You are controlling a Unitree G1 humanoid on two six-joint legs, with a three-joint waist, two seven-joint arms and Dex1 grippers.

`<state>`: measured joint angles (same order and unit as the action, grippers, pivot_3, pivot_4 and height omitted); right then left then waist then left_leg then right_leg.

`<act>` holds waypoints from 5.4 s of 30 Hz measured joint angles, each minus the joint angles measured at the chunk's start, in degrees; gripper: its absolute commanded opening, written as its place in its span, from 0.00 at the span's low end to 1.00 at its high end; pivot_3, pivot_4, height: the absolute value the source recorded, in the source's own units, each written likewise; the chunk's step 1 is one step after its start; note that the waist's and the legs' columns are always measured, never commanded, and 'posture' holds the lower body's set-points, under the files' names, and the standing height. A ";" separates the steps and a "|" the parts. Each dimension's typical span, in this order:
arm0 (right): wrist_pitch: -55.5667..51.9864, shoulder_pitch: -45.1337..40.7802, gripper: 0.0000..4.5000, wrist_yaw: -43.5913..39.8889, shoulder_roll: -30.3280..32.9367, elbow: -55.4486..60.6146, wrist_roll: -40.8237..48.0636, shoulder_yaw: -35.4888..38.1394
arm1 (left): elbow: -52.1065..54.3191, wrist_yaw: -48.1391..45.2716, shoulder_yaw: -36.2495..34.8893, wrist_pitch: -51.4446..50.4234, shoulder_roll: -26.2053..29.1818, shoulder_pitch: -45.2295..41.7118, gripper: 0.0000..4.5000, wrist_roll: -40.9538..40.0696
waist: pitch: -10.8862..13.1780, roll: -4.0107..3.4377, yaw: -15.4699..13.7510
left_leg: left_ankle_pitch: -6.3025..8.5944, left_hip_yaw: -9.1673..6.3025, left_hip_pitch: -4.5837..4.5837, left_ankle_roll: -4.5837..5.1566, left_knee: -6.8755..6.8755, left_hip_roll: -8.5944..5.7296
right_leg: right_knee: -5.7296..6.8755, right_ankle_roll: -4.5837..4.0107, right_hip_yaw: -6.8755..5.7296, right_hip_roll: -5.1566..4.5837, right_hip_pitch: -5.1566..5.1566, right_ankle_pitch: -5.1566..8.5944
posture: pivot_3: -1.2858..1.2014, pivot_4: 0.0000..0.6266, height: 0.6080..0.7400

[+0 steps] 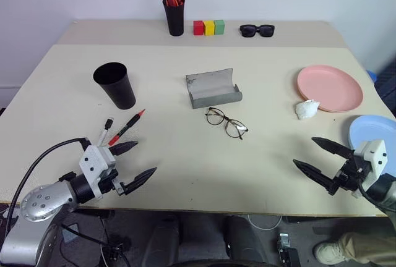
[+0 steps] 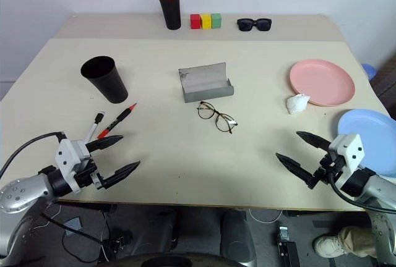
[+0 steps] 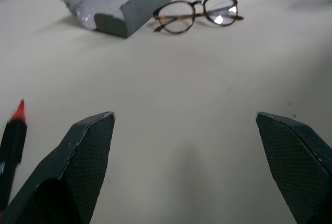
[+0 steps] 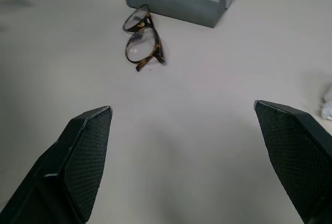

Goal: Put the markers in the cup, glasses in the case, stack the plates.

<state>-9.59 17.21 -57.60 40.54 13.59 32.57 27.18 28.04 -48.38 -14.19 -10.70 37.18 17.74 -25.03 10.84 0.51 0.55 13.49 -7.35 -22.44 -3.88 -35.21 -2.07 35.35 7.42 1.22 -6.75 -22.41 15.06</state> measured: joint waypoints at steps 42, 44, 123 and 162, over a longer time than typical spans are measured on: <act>0.16 -31.03 0.99 -14.16 -3.16 -11.25 2.17 -19.80 | -9.83 19.94 6.39 -47.57 11.67 -36.10 1.00 -6.59 | 0.10 0.13 0.40 | -0.08 -0.16 0.04 -0.11 -0.04 -0.05 | 0.78 0.45 0.02 0.07 -0.30 -0.11 | 0.52 0.24 1.00; -0.06 -31.03 0.99 -13.97 -3.42 -10.75 2.29 -19.82 | -10.11 19.59 7.29 -48.43 11.67 -36.60 1.00 -6.33 | 0.10 0.13 0.41 | -0.08 -0.16 0.04 -0.12 -0.04 -0.05 | 0.78 0.45 0.02 0.08 -0.30 -0.11 | 0.52 0.24 1.00; 8.95 -39.51 1.00 -2.60 -15.95 -15.11 -4.19 -23.47 | -37.73 59.18 4.19 1.26 -18.72 -55.32 0.01 30.24 | 0.13 0.25 0.40 | -0.25 -0.21 0.02 -0.37 -0.16 -0.13 | 0.87 0.68 0.08 0.08 -0.32 -0.34 | 0.52 0.24 1.00; 0.92 -33.76 1.00 -7.90 -8.40 -11.69 -2.06 -22.90 | 3.21 36.21 -14.87 -37.23 -6.16 -27.94 0.62 -7.16 | 0.15 0.24 1.95 | -0.24 -0.22 0.03 -0.35 -0.07 -0.08 | 0.93 0.66 0.10 0.12 -0.35 -0.31 | 0.52 0.24 1.00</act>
<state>-8.67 -16.54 -65.50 32.14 1.89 30.52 4.28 31.25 -12.17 -29.06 -47.93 31.02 -10.20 -32.20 10.99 0.75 2.50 13.25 -7.57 -22.41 -4.23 -35.28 -2.14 36.28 8.08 1.32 -6.63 -22.77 14.75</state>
